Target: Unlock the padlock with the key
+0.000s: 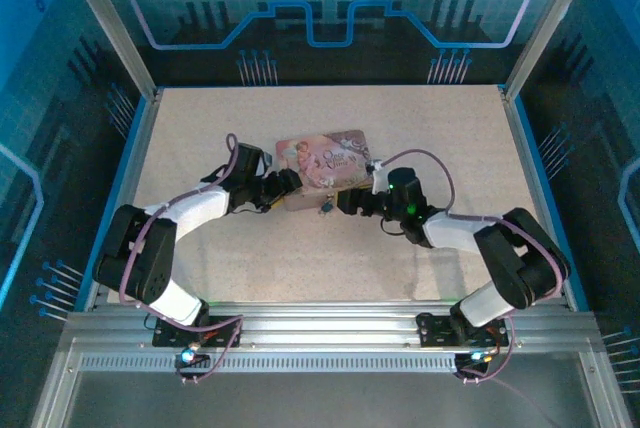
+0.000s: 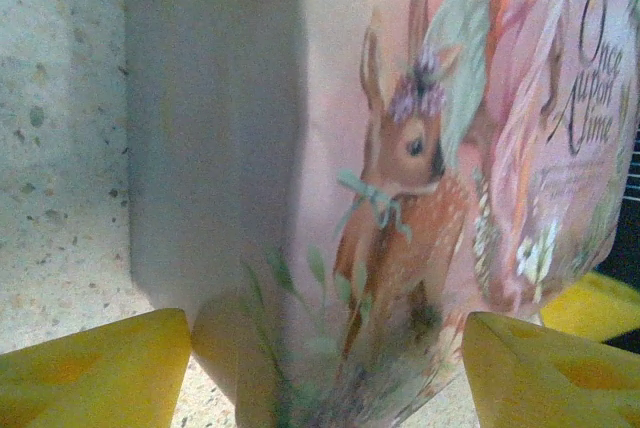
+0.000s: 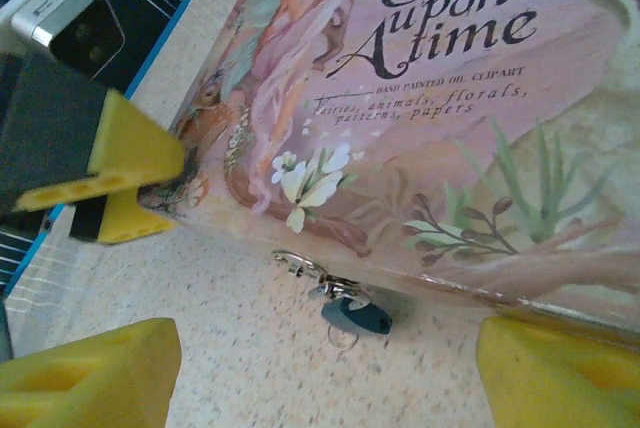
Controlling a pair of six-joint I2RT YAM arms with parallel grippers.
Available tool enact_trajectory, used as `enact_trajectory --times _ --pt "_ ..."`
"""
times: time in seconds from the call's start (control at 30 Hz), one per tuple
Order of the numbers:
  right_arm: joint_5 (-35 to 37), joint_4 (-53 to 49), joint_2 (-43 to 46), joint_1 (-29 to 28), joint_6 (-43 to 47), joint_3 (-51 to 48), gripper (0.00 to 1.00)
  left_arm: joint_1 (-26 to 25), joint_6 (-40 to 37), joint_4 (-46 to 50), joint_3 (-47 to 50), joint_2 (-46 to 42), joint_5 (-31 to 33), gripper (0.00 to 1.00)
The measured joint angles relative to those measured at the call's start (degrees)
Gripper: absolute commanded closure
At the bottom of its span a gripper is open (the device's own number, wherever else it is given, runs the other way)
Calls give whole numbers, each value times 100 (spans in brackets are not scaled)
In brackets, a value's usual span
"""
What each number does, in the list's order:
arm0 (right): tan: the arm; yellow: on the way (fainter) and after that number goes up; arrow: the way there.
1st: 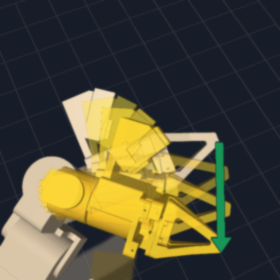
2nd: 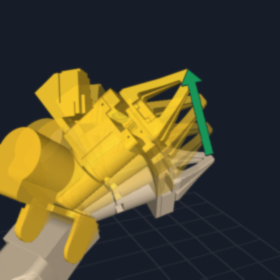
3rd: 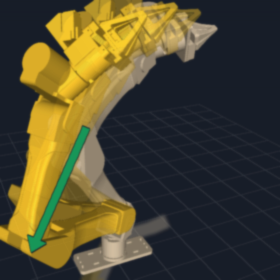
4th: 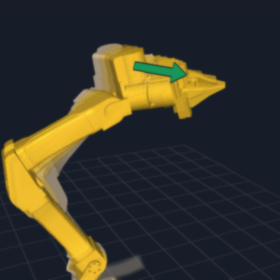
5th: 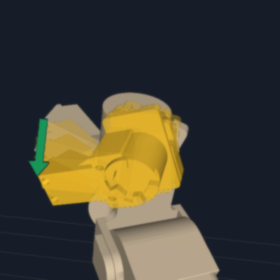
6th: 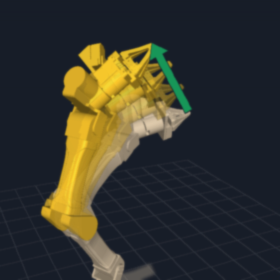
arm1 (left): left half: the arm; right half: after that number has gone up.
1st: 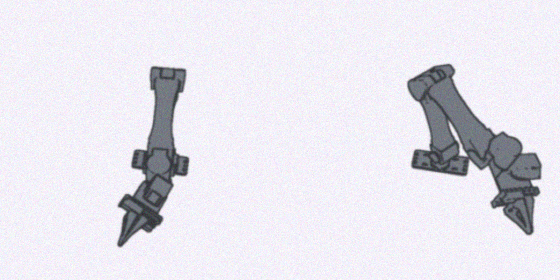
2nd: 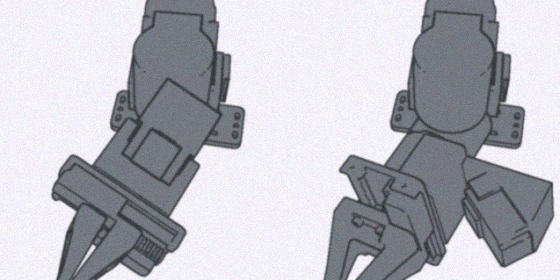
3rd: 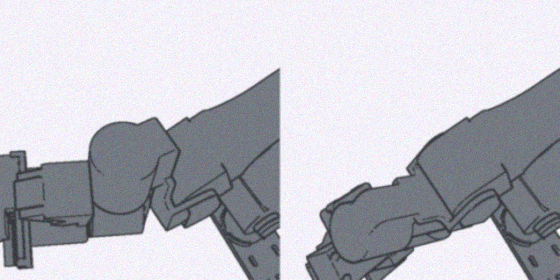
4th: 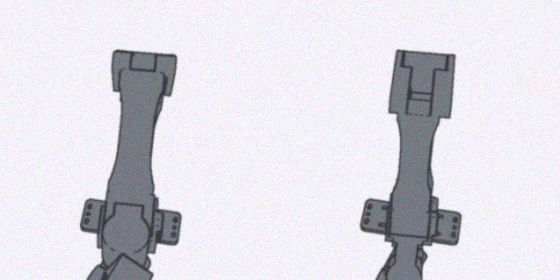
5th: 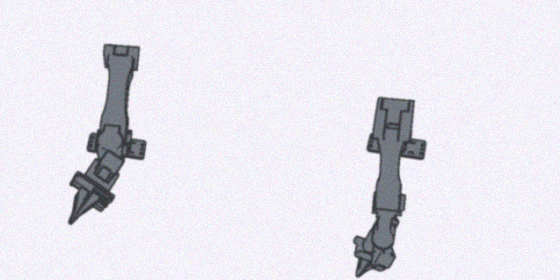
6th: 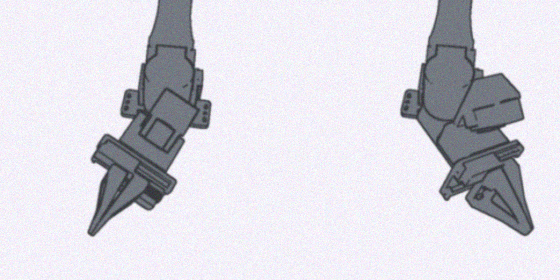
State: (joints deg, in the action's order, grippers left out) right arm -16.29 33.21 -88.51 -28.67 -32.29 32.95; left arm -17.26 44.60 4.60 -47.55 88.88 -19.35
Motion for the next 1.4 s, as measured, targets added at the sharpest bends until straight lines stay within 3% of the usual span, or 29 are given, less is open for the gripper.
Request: enact_trajectory --times 0.23,0.47,0.67,0.93,1.4 --pt "-501 376 -621 262 295 232 17 -50 20 79 149 -275 127 25" --pt "-691 658 -538 275 319 7 16 -52 -15 299 131 -925 332 25" --pt "-706 883 -520 210 275 -267 16 -142 -133 557 -317 -949 343 25" --pt "-667 1307 -988 -96 142 -225 19 -354 -326 588 -1259 -315 236 26" --pt "-627 1823 -1805 -210 17 116 28 -514 -601 723 -2094 728 96 26"
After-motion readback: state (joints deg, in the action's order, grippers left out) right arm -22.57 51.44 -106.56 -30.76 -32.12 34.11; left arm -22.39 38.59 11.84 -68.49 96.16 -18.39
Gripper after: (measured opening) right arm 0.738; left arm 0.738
